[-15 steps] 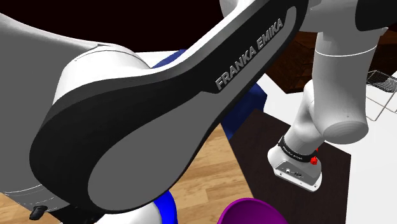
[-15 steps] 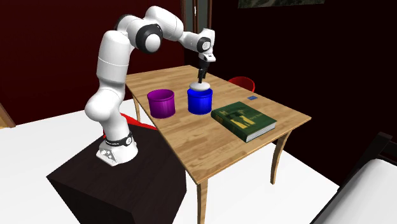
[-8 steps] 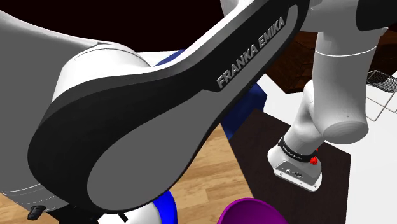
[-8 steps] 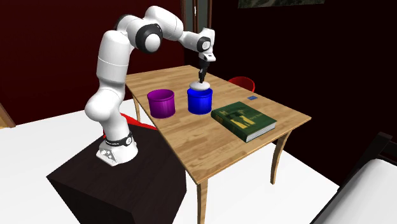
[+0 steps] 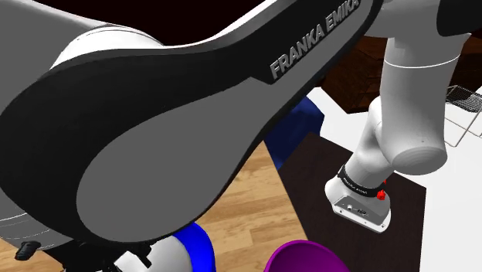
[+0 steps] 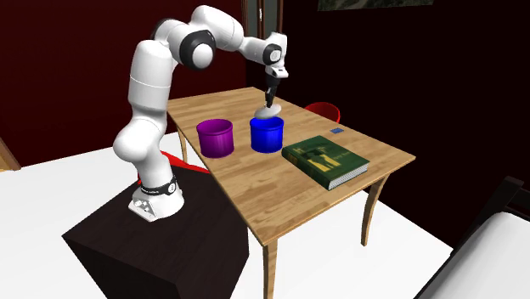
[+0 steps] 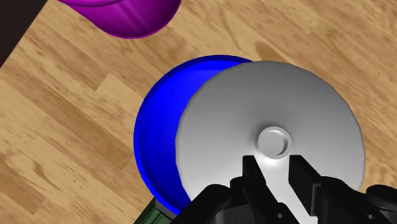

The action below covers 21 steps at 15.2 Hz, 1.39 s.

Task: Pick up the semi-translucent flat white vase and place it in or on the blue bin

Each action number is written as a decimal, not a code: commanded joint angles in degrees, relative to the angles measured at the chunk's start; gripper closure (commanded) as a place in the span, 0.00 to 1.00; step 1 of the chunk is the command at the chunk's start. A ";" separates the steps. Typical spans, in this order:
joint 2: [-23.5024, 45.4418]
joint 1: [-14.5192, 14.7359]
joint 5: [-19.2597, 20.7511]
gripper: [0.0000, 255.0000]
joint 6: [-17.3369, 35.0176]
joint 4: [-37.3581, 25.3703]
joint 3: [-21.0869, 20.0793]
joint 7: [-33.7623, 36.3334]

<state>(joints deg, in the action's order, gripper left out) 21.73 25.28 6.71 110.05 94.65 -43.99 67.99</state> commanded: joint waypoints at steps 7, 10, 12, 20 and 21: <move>-1.13 0.10 -0.85 1.00 -5.65 -4.82 -0.54 -0.02; -0.14 8.54 11.00 0.00 -7.65 -6.40 2.47 13.31; 5.37 22.92 25.95 0.00 -17.23 -14.12 8.82 28.84; 5.17 21.07 26.33 0.00 -11.68 -8.38 9.47 29.63; 5.16 21.07 26.33 0.00 -11.67 -8.37 9.47 29.63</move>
<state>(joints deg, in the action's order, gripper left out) 26.87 46.42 32.98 98.12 86.06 -34.56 97.58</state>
